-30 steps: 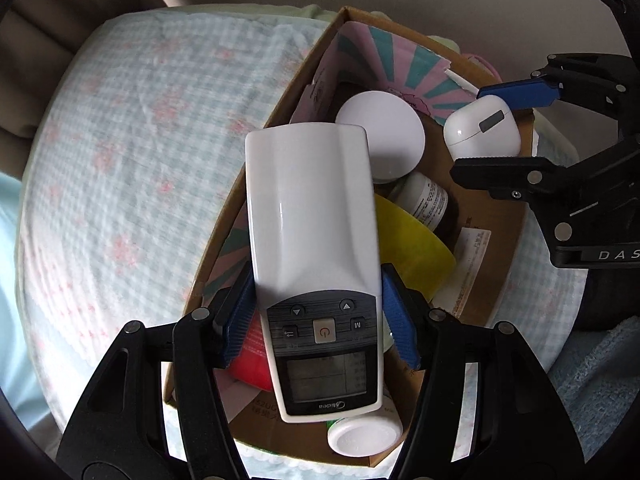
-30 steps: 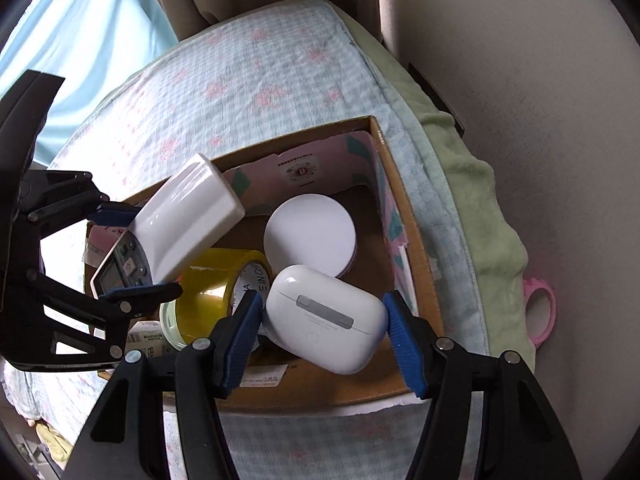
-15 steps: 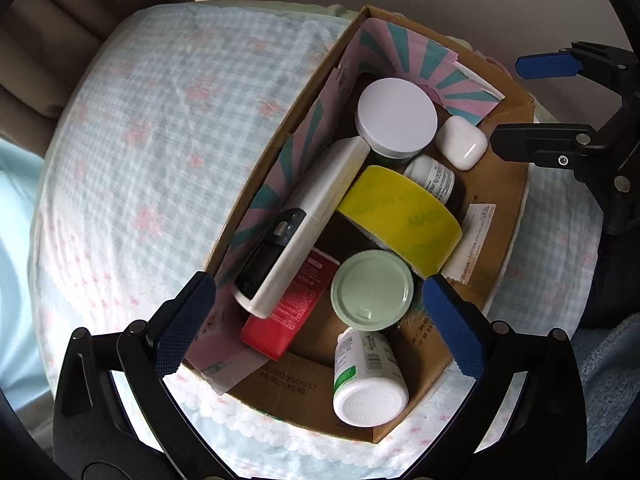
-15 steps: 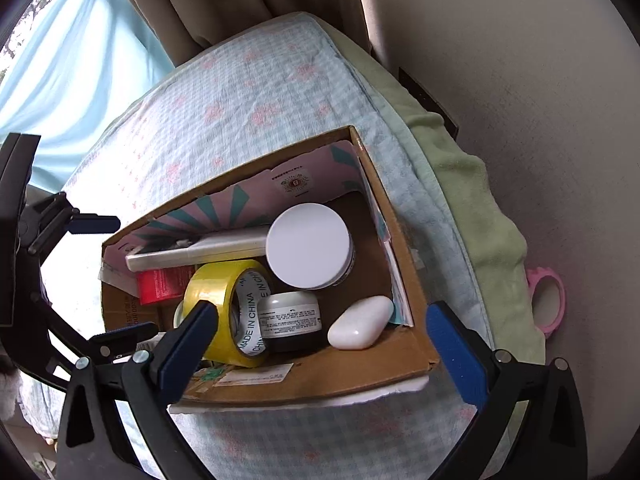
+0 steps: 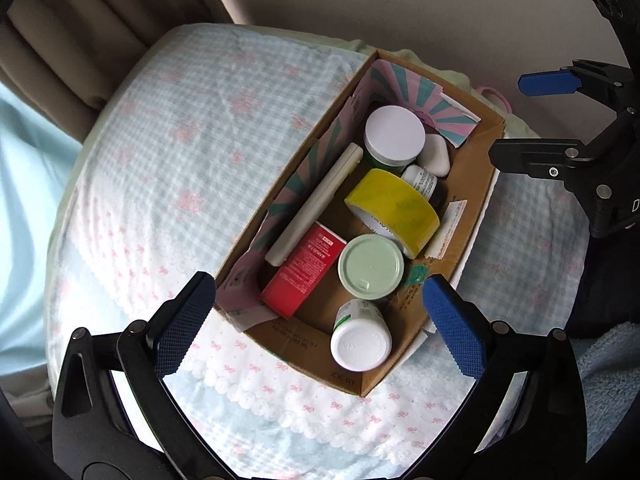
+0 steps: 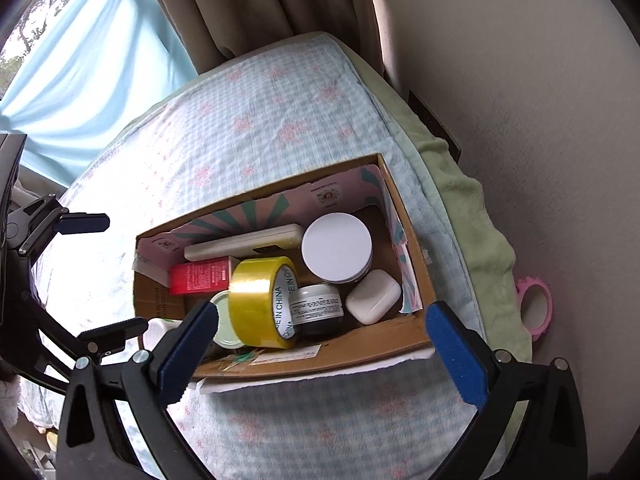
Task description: Organize rigid objects
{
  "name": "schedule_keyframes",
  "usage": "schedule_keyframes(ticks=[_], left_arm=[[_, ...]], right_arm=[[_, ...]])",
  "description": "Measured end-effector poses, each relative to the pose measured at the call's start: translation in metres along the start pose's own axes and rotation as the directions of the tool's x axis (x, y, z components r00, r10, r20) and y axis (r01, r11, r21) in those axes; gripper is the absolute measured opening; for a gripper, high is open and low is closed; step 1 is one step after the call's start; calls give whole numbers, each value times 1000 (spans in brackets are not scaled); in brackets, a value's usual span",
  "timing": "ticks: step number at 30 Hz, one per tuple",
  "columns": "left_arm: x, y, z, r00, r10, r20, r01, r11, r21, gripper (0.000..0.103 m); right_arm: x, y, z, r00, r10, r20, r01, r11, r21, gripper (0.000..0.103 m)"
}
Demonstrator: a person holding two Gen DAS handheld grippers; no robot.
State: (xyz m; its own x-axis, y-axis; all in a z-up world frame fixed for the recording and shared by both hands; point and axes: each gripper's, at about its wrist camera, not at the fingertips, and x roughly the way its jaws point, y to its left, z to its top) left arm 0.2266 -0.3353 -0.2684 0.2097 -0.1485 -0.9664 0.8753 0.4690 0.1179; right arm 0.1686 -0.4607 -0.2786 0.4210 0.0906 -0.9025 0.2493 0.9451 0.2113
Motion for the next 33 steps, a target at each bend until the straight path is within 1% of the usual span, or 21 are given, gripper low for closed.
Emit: schedule_keyframes(ticks=[5,8,10,12,14,15,18,21,23,26,29,30,31,33], left_arm=[[-40,7,-22,998,19,55,-16,998,-63,103],[-74,14,-44,993,40,107,-26,991,-130,103],[-99,21,-61,988,59,145,-29,980,-198,103],[-124,31,-80,981,81,175,-30,960,-278,103],[-152,40,-103,972,111,207,-28,931,-365,103],[-167,45,-115,966,129,226,-25,911,-411,103],[-213,58,-155,940,209,269,-32,840,-542,103],[-258,65,-192,903,319,288,-63,762,-645,103],[-284,65,-213,873,388,297,-81,715,-695,103],[-314,64,-244,829,465,310,-84,652,-754,103],[-332,59,-272,794,520,314,-78,599,-797,103],[-335,56,-280,783,533,321,-72,589,-805,103],[-337,54,-287,776,540,326,-66,584,-809,103],[-338,49,-299,768,555,321,-69,570,-819,103]], right_arm=[[-32,23,-6,999,-1,39,2,1000,-23,103],[-56,44,-10,998,8,68,-5,999,-54,103],[-74,62,-10,996,23,89,-16,997,-79,103],[-93,81,-10,992,58,109,-47,993,-104,103],[-113,104,-9,988,79,136,-60,989,-134,103],[-124,116,-8,984,92,152,-69,986,-152,103],[-157,153,-7,970,129,205,-86,974,-208,103],[-188,189,-8,951,164,262,-93,961,-261,103],[-204,208,-12,939,180,293,-98,957,-274,103],[-223,230,-22,925,189,329,-94,954,-284,103],[-236,248,-38,914,164,372,-44,949,-311,103],[-238,252,-43,910,161,382,-33,947,-319,103],[-240,256,-48,906,157,394,-23,946,-324,103],[-242,260,-56,900,156,407,-14,944,-331,103]])
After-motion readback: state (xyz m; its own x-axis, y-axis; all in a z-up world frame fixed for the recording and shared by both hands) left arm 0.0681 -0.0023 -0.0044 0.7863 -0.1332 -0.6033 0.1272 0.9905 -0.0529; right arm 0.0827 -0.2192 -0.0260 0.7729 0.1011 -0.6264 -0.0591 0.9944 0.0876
